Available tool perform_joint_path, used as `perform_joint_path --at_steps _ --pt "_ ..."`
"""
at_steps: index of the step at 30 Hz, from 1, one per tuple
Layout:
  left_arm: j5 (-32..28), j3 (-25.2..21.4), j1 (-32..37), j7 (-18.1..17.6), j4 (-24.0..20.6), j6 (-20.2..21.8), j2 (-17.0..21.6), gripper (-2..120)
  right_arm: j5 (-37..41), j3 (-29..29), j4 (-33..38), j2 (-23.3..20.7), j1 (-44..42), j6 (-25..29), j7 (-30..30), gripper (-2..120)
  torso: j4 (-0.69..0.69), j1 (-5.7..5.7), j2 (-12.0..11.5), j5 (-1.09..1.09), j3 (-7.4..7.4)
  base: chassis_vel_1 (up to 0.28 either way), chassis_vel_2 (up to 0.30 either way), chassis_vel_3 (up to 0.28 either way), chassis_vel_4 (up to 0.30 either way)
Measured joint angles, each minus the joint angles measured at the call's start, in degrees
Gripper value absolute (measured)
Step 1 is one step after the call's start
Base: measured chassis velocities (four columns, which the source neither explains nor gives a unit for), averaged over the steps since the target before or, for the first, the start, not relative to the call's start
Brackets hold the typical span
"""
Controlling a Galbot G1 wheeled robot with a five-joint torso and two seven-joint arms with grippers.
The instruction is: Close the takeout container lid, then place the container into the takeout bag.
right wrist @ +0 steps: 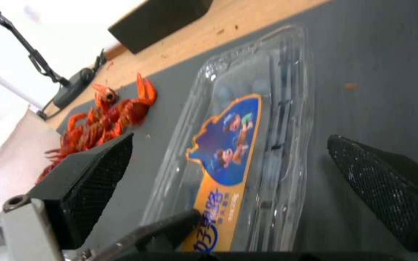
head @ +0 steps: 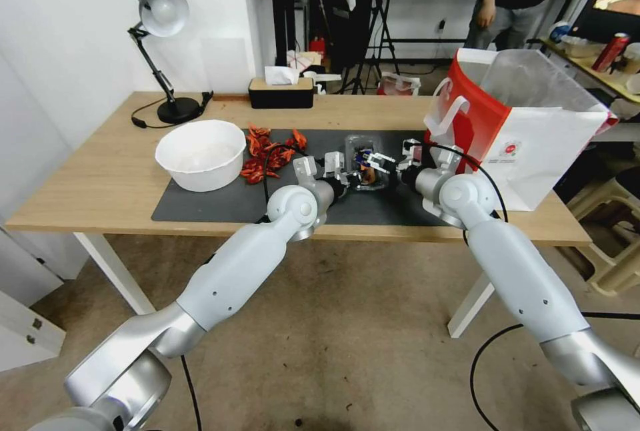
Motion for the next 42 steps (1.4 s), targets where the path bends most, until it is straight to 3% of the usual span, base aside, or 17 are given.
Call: perform_joint_path --at_steps 42 --pt "-0.7 0.0 -0.9 -0.2 -0.1 -0.8 0.4 0 -0.3 0.1 -0.6 1.0 0.0 -2.5 3.0 100 0.0 0.0 0.0 0.0 0.0 0.0 0.0 0.0 0.0"
